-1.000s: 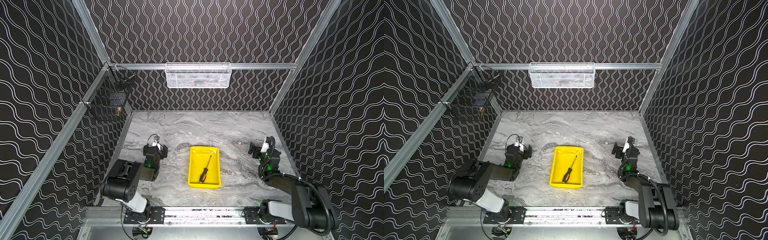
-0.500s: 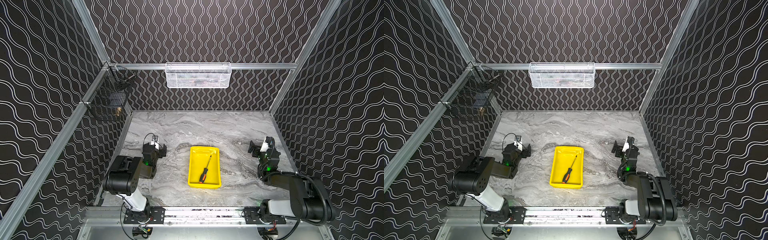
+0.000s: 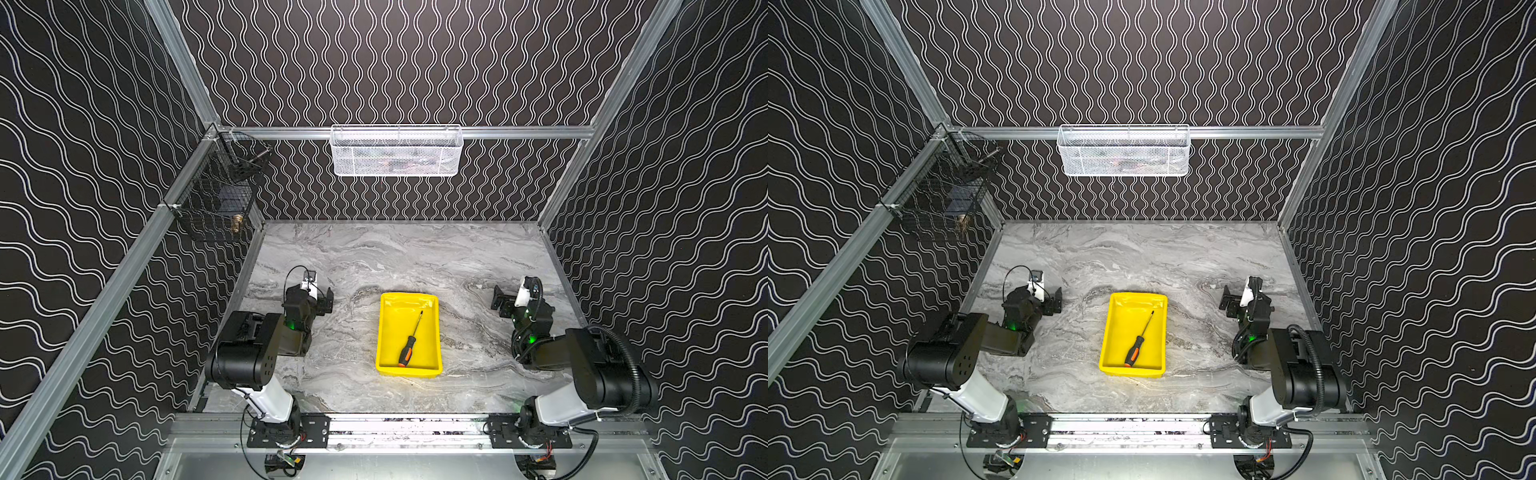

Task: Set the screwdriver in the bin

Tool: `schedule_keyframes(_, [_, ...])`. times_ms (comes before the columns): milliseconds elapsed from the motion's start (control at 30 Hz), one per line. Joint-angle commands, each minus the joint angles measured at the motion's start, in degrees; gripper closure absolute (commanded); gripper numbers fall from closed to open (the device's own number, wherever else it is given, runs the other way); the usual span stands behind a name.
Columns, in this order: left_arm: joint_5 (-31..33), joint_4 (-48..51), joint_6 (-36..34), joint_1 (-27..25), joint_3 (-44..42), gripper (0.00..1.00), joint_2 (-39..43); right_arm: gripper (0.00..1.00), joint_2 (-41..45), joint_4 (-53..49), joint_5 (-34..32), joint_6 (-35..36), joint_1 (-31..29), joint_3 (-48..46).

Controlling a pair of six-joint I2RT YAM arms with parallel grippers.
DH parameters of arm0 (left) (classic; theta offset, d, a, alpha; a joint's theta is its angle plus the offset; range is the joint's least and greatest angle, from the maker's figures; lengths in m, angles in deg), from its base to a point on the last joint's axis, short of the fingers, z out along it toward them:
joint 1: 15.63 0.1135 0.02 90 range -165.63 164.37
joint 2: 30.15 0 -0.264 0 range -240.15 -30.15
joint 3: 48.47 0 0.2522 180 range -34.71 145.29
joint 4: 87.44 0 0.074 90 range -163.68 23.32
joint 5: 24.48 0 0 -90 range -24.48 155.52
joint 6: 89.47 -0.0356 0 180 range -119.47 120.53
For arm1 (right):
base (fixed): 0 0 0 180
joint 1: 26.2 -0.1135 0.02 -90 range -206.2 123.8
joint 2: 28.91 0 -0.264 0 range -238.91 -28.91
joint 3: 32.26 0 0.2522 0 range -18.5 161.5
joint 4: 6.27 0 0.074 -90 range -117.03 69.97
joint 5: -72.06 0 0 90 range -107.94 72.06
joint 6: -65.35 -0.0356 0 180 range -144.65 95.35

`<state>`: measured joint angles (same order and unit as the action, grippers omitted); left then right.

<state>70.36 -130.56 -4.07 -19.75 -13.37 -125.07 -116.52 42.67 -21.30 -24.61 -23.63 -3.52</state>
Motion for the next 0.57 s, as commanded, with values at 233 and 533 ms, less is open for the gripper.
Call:
schedule_keyframes(233, [-0.36,-1.6,0.38,0.16,0.01,0.01,-0.09,0.01,-0.57,3.49,-0.59,-0.34,-0.02,0.7])
schedule_keyframes(533, [-0.09,-1.78,0.24,0.25,-0.07,0.01,0.0,0.01,-0.54,3.59,-0.58,-0.3,-0.02,0.57])
